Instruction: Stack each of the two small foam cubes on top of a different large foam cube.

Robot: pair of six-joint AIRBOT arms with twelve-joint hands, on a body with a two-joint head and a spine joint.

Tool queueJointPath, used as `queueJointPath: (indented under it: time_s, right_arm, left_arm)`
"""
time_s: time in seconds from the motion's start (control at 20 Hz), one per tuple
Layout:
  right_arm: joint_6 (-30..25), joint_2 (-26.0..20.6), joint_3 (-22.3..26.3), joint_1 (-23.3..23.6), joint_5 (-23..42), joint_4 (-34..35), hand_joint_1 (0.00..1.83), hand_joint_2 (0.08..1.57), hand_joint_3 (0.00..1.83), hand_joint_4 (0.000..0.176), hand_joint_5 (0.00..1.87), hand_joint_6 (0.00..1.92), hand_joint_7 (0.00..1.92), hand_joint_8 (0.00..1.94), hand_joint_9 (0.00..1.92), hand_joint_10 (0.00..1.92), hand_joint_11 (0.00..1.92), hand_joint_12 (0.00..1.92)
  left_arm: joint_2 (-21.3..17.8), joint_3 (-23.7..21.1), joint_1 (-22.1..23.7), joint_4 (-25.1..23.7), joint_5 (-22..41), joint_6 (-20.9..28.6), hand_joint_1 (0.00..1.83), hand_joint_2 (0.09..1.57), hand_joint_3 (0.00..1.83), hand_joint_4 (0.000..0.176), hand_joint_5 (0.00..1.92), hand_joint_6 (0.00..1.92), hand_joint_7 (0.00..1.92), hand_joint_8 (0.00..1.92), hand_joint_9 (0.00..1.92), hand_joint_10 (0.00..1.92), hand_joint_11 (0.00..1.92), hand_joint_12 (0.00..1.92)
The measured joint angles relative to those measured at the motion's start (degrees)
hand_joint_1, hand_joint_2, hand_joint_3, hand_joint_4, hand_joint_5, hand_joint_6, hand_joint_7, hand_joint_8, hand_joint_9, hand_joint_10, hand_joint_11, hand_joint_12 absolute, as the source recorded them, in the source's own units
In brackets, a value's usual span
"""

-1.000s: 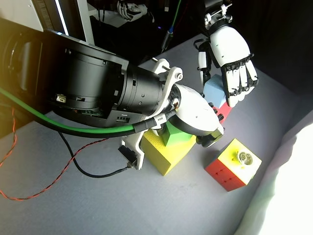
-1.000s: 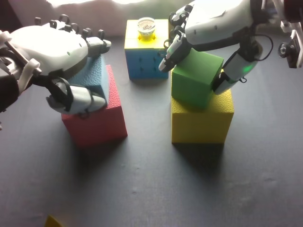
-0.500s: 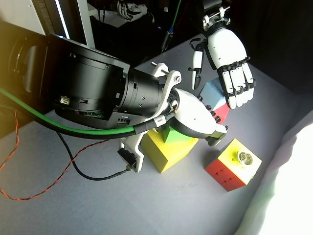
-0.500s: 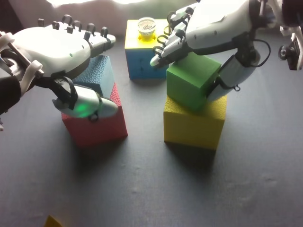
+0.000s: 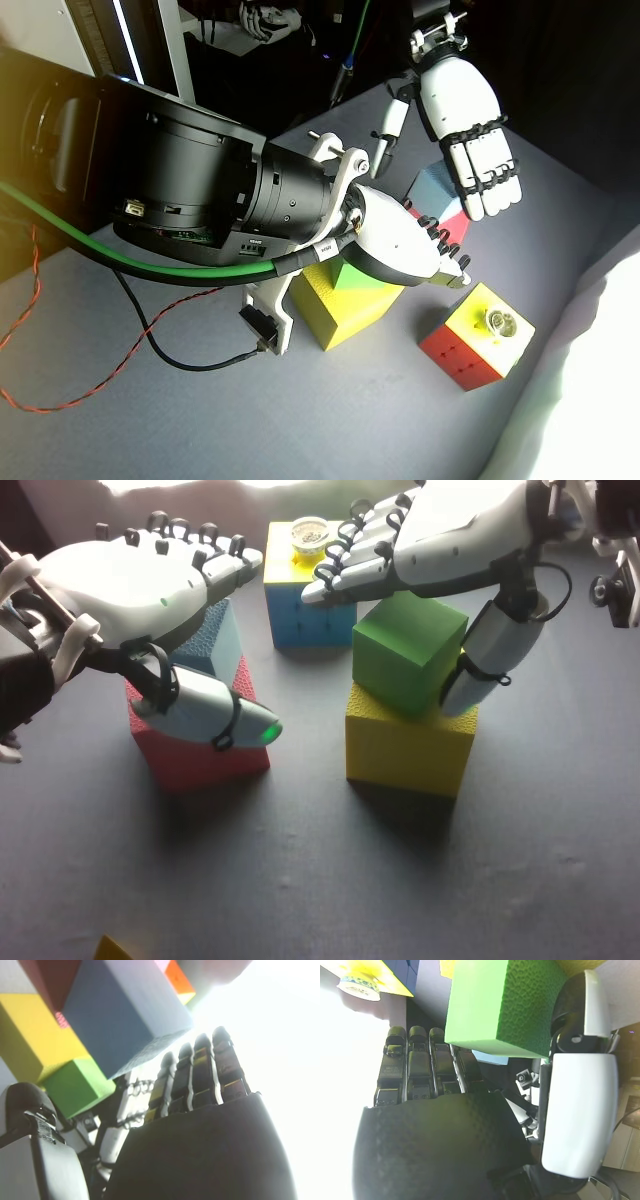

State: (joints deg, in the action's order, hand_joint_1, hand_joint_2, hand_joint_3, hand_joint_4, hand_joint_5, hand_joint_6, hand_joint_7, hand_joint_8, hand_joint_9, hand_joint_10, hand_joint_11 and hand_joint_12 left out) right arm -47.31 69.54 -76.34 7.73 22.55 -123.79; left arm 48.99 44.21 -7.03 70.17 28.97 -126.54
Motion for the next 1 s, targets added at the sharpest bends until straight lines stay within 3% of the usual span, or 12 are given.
queueJointPath:
  time_s: [0.05,0.15,0.35,0.45,0.5,0.65,0.8,0.85,0.9,1.0]
  right_arm:
    - [0.0,-0.2,0.0,0.4,0.2,0.6,0.80,0.75,0.00,0.000,0.00,0.00,0.00,0.00,0.00,0.00,0.00,0.00]
    - [0.0,-0.8,0.0,1.5,1.5,2.6,0.62,0.76,0.00,0.000,0.00,0.00,0.00,0.00,0.00,0.00,0.00,0.00]
    - [0.2,-2.0,0.2,3.2,3.1,4.4,0.52,0.76,0.00,0.000,0.00,0.00,0.00,0.00,0.00,0.00,0.00,0.00]
    - [5.8,-3.2,0.4,3.1,3.5,10.2,0.58,0.77,0.00,0.000,0.00,0.00,0.00,0.00,0.00,0.00,0.00,0.00]
    - [12.7,-4.5,0.4,3.1,3.8,18.9,0.58,0.77,0.00,0.000,0.00,0.00,0.00,0.00,0.00,0.00,0.00,0.00]
    - [22.2,-7.1,0.4,3.1,4.5,33.6,0.64,0.75,0.00,0.000,0.00,0.00,0.00,0.00,0.00,0.00,0.00,0.00]
    - [30.3,-10.7,2.0,2.8,6.4,42.8,0.57,0.77,0.00,0.000,0.00,0.00,0.00,0.00,0.00,0.00,0.00,0.00]
    - [35.6,-12.9,3.6,1.9,7.8,47.6,0.61,0.77,0.00,0.000,0.00,0.00,0.00,0.00,0.00,0.00,0.00,0.00]
    - [38.7,-14.3,4.6,1.1,9.0,49.2,0.65,0.76,0.00,0.000,0.00,0.00,0.00,0.00,0.00,0.00,0.00,0.00]
    - [44.3,-18.1,7.6,-1.8,11.8,50.8,0.66,0.76,0.00,0.000,0.00,0.00,0.00,0.00,0.00,0.00,0.00,0.00]
  left_arm:
    - [0.0,-0.1,0.0,-0.5,0.0,0.0,0.36,0.88,0.00,0.000,0.00,0.00,0.00,0.00,0.00,0.00,0.00,0.00]
    - [-0.5,-0.5,0.0,-0.5,0.0,0.8,0.37,0.86,0.00,0.000,0.00,0.00,0.00,0.00,0.00,0.00,0.00,0.00]
    - [-1.1,-0.5,-0.2,-7.8,-2.4,7.3,0.37,0.83,0.00,0.000,0.00,0.00,0.00,0.00,0.00,0.00,0.00,0.00]
    - [-1.5,-0.6,-0.2,-11.0,-4.5,10.0,0.35,0.84,0.00,0.000,0.00,0.00,0.00,0.00,0.00,0.00,0.00,0.00]
    - [-2.0,-0.6,-0.4,-15.1,-6.0,14.3,0.35,0.84,0.00,0.000,0.00,0.00,0.00,0.00,0.00,0.00,0.00,0.00]
    - [-3.0,-1.4,-1.5,-25.8,-8.2,24.1,0.35,0.84,0.00,0.000,0.00,0.00,0.00,0.00,0.00,0.00,0.00,0.00]
    - [-3.5,-1.5,-2.6,-35.9,-10.2,34.0,0.33,0.84,0.00,0.000,0.00,0.00,0.00,0.00,0.00,0.00,0.00,0.00]
    - [-4.0,-1.6,-2.9,-41.5,-10.4,39.1,0.33,0.84,0.00,0.000,0.00,0.00,0.00,0.00,0.00,0.00,0.00,0.00]
    - [-4.4,-1.9,-2.9,-45.3,-10.3,42.6,0.33,0.85,0.00,0.000,0.00,0.00,0.00,0.00,0.00,0.00,0.00,0.00]
    - [-5.6,-2.1,-3.0,-57.7,-10.6,53.4,0.33,0.86,0.00,0.000,0.00,0.00,0.00,0.00,0.00,0.00,0.00,0.00]
